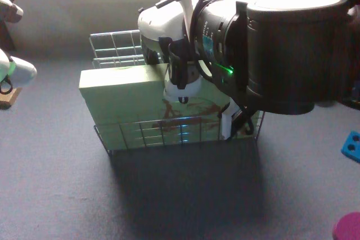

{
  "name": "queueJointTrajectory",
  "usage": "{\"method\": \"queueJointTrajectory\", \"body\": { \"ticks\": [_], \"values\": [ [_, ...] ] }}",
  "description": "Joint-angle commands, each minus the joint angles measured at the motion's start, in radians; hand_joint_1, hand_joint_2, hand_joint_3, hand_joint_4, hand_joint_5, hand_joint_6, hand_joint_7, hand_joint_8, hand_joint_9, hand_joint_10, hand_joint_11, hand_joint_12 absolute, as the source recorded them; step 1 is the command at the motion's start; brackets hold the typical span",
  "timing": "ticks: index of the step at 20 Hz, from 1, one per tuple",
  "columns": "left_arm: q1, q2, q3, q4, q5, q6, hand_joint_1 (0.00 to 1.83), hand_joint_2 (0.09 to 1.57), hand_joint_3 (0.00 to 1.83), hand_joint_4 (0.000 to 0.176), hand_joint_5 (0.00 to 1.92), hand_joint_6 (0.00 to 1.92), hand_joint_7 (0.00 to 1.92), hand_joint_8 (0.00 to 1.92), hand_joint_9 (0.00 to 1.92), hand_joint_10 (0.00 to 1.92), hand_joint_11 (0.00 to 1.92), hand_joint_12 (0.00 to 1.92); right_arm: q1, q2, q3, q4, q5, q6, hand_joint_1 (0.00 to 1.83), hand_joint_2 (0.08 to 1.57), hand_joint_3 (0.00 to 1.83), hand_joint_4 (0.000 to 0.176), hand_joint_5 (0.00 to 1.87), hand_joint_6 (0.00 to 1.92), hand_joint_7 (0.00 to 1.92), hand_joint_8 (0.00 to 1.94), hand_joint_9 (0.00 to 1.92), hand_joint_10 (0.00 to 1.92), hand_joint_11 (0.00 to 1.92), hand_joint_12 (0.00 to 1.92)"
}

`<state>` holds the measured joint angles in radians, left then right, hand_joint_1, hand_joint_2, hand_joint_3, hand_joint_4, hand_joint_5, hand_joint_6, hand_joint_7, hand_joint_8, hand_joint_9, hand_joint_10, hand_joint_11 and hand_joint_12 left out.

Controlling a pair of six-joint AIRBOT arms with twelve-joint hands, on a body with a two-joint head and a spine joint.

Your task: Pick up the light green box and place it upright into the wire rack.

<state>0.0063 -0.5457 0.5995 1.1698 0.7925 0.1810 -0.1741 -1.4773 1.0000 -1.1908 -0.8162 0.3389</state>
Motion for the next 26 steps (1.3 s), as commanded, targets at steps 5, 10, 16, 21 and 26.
{"method": "queueJointTrajectory", "body": {
  "ticks": [5, 10, 16, 21, 26],
  "values": [
    [-0.008, 0.000, -0.003, 0.099, -0.029, -0.037, 0.31, 1.12, 0.00, 0.106, 0.39, 0.01, 0.25, 0.00, 0.26, 0.00, 0.00, 0.79, 0.006, -0.004, 0.003, -0.077, 0.016, -0.005, 1.18, 1.21, 0.00, 0.000, 0.77, 1.20, 0.85, 1.30, 0.65, 0.96, 0.58, 1.38],
    [-0.003, -0.012, -0.007, 0.119, -0.042, -0.088, 0.31, 1.12, 0.00, 0.106, 0.39, 0.01, 0.25, 0.00, 0.26, 0.00, 0.00, 0.79, 0.009, 0.005, -0.002, -0.077, 0.016, -0.007, 1.02, 1.13, 0.00, 0.000, 0.76, 0.08, 0.73, 0.20, 0.59, 0.58, 0.43, 1.30],
    [0.040, -0.018, -0.032, 0.202, -0.042, -0.237, 0.31, 1.12, 0.00, 0.106, 0.40, 0.00, 0.26, 0.00, 0.26, 0.00, 0.00, 0.78, 0.048, 0.076, -0.070, -0.077, 0.020, -0.006, 0.84, 0.99, 0.00, 0.000, 0.46, 0.00, 0.55, 0.00, 0.45, 0.13, 0.12, 1.23],
    [0.052, -0.033, -0.038, 0.202, -0.057, -0.259, 0.32, 1.13, 0.00, 0.106, 0.40, 0.00, 0.26, 0.00, 0.25, 0.00, 0.01, 0.79, 0.073, 0.238, -0.169, -0.078, 0.113, 0.041, 0.74, 0.91, 0.00, 0.000, 0.38, 0.00, 0.42, 0.00, 0.32, 0.01, 0.00, 1.12],
    [0.063, -0.053, -0.046, 0.204, -0.063, -0.269, 0.32, 1.13, 0.00, 0.105, 0.41, 0.00, 0.26, 0.00, 0.25, 0.00, 0.00, 0.80, 0.066, 0.445, -0.315, -0.166, 0.195, 0.054, 0.73, 0.90, 0.00, 0.000, 0.38, 0.00, 0.41, 0.00, 0.33, 0.01, 0.00, 1.17]
  ]
}}
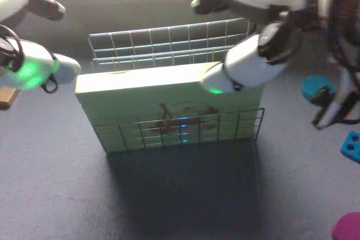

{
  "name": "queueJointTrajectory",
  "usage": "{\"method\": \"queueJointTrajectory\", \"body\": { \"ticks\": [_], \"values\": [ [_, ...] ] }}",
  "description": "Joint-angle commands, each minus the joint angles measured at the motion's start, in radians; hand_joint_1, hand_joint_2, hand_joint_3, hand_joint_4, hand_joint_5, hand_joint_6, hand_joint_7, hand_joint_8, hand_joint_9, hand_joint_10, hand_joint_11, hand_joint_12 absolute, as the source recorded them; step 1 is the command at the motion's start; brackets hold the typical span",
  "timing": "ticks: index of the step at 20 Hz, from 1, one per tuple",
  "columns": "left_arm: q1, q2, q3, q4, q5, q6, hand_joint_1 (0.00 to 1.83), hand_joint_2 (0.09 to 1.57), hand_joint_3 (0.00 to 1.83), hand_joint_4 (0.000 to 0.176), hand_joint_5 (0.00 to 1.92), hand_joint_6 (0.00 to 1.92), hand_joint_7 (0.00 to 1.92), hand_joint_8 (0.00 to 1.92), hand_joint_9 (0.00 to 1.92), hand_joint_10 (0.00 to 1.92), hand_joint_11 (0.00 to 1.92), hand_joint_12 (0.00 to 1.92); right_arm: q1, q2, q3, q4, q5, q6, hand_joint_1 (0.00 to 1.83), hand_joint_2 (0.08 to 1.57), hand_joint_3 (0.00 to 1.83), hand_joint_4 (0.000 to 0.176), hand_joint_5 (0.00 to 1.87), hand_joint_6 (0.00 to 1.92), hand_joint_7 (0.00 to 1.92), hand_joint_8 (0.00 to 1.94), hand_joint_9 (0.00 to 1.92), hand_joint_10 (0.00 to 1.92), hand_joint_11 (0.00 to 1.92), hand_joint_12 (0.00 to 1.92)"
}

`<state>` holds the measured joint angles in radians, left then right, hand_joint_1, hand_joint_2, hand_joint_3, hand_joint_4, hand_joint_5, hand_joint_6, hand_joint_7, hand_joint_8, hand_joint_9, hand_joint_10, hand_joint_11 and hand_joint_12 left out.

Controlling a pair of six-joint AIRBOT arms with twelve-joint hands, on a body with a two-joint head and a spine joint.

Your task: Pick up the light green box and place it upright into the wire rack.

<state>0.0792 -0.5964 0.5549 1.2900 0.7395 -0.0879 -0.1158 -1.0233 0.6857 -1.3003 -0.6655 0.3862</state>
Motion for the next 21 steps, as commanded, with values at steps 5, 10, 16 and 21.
{"method": "queueJointTrajectory", "body": {
  "ticks": [5, 10, 16, 21],
  "values": [
    [0.006, -0.013, -0.008, 0.113, -0.010, -0.042, 0.35, 1.17, 0.00, 0.084, 0.49, 0.00, 0.48, 0.01, 0.49, 0.02, 0.17, 0.81, 0.017, 0.127, -0.112, -0.056, 0.040, -0.013, 0.68, 1.03, 0.00, 0.000, 0.69, 0.01, 0.76, 0.07, 0.67, 0.53, 0.54, 1.41],
    [0.006, -0.023, -0.015, 0.119, -0.011, -0.043, 0.51, 1.14, 0.00, 0.000, 0.99, 0.02, 1.10, 0.16, 0.98, 0.52, 0.70, 1.07, -0.020, 0.174, -0.175, -0.056, 0.004, -0.026, 0.71, 1.10, 0.00, 0.000, 0.95, 1.02, 0.89, 1.25, 0.93, 1.78, 1.20, 1.89],
    [0.011, -0.055, -0.019, 0.119, -0.006, -0.043, 0.72, 1.15, 0.00, 0.016, 0.99, 1.92, 1.04, 1.92, 1.06, 1.92, 1.13, 1.92, -0.046, 0.173, -0.176, -0.056, 0.020, -0.017, 0.68, 1.18, 0.01, 0.000, 1.16, 1.92, 1.23, 1.94, 1.31, 1.92, 1.45, 1.92],
    [0.011, -0.069, -0.018, 0.119, -0.006, -0.038, 0.75, 1.19, 0.00, 0.016, 1.17, 1.92, 1.27, 1.92, 1.28, 1.92, 1.37, 1.92, -0.048, 0.173, -0.175, -0.056, 0.031, -0.018, 0.59, 1.45, 0.01, 0.158, 1.33, 1.92, 1.52, 1.94, 1.72, 1.92, 1.85, 1.92]
  ]
}}
